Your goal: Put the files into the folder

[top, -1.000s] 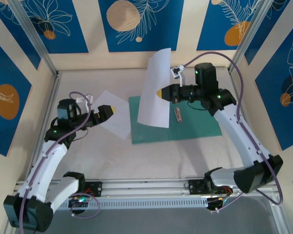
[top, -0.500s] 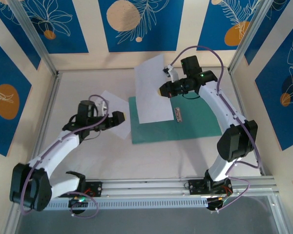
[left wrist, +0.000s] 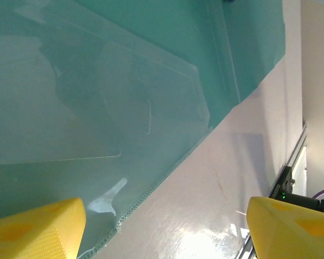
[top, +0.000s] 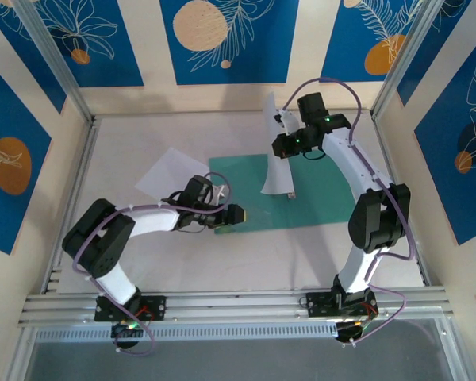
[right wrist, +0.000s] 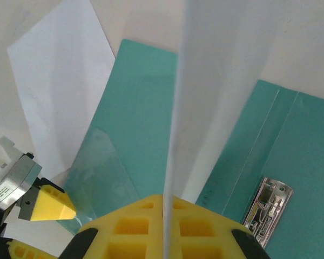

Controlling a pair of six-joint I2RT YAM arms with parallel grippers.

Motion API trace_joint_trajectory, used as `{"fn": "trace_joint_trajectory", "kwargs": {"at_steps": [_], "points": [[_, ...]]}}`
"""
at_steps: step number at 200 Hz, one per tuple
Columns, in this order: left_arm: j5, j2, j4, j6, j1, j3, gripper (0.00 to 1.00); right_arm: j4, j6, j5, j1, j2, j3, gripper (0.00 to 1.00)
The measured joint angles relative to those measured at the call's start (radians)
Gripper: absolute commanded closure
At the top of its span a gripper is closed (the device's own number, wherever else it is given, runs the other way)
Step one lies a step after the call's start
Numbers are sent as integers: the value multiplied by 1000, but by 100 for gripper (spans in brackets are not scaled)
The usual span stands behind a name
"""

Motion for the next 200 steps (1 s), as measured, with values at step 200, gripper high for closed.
{"fn": "trace_joint_trajectory", "kwargs": {"at_steps": [200], "points": [[-138,-32,-306,217,91,41,26,-1,5,-150,-18,-84,43,96]]}}
